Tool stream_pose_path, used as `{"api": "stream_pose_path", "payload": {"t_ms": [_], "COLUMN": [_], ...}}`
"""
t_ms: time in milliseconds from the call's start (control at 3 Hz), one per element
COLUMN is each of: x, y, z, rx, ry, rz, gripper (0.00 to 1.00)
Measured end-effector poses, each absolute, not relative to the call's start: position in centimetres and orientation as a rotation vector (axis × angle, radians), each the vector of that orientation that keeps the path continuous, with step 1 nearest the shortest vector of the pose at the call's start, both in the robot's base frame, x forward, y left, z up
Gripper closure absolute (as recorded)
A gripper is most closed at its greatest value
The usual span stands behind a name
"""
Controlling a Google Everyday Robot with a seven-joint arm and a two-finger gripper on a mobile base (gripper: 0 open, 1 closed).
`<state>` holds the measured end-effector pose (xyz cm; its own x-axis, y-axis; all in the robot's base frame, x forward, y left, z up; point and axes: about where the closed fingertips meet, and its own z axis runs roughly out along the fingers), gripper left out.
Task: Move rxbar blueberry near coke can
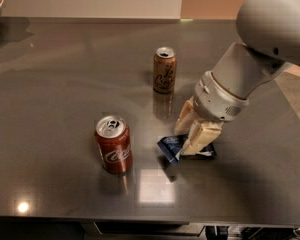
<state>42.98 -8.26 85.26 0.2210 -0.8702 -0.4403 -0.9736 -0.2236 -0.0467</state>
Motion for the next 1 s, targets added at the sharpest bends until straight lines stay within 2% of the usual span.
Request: {"api": "stream_pose_path", "payload": {"t_ms": [333, 667, 1000], "x": [42.4, 41.4, 40.7], "y": [-7.1, -5.8, -4.8], "z": [85.3, 85.5, 85.4], "rx": [-2.169, -2.161, -2.167], "ry": [1.721, 1.701, 1.677], "rz": [0.489, 0.519, 0.545], "gripper": [1.00, 0.82, 0.59]}}
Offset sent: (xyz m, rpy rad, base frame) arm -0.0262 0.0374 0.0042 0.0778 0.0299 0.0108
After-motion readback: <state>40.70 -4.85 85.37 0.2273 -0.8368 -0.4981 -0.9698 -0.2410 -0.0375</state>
